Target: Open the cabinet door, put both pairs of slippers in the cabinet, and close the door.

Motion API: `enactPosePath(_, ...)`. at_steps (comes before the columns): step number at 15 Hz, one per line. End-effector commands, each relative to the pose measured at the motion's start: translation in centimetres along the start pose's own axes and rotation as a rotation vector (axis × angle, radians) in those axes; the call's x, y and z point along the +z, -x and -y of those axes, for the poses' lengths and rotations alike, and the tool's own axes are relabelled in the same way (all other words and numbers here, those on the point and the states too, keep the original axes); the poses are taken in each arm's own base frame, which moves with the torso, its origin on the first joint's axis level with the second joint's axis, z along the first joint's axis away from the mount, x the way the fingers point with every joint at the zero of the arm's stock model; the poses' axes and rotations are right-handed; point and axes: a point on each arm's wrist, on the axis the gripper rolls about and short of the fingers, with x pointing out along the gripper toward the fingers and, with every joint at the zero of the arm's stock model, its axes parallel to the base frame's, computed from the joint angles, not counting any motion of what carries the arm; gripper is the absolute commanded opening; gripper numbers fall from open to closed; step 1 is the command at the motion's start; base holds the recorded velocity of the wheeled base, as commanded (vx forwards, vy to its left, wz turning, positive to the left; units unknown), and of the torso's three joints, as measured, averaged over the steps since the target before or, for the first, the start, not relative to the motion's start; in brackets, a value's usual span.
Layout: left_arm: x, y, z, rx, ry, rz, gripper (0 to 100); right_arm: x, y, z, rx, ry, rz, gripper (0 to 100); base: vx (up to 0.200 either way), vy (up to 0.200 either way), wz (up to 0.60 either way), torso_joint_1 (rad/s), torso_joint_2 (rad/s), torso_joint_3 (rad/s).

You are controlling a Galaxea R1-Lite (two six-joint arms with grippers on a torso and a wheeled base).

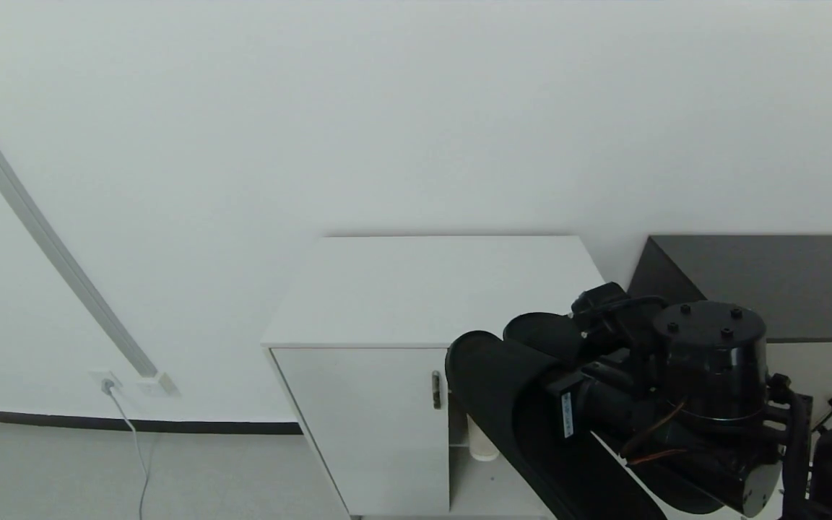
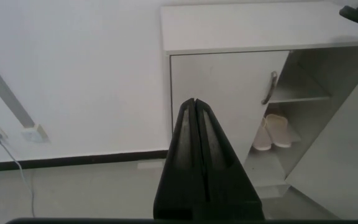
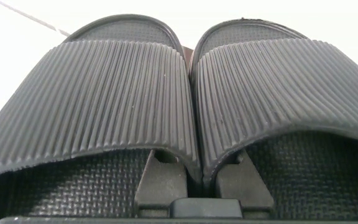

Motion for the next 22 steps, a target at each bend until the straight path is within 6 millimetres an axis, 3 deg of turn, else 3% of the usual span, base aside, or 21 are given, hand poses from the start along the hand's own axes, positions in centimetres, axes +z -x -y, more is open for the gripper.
enactPosePath(1,0.00,-0.01,0.00,0.000,-0.001,-0.001,0,0.03,0.06,0.00,0.001,-0.001,0.003,0,0.000,0.000,0.00,0.000,0.00,0.000)
enactPosePath(15,0.00,-0.01,0.00,-0.002,0.000,-0.001,0,-0.59,0.25,0.13,-0.003,0.018,0.002,0,0.000,0.000,0.00,0.000,0.00,0.000)
enactPosePath(18,0.00,-0.01,0.00,-0.002,0.002,-0.001,0,-0.60,0.23,0.13,-0.001,0.016,0.016,0,0.000,0.000,-0.60,-0.032,0.07,0.045)
enactPosePath(22,0.00,-0.01,0.00,-0.002,0.000,-0.001,0,-0.63,0.20,0.13,-0.001,0.016,0.017,0,0.000,0.000,0.00,-0.034,0.08,0.040)
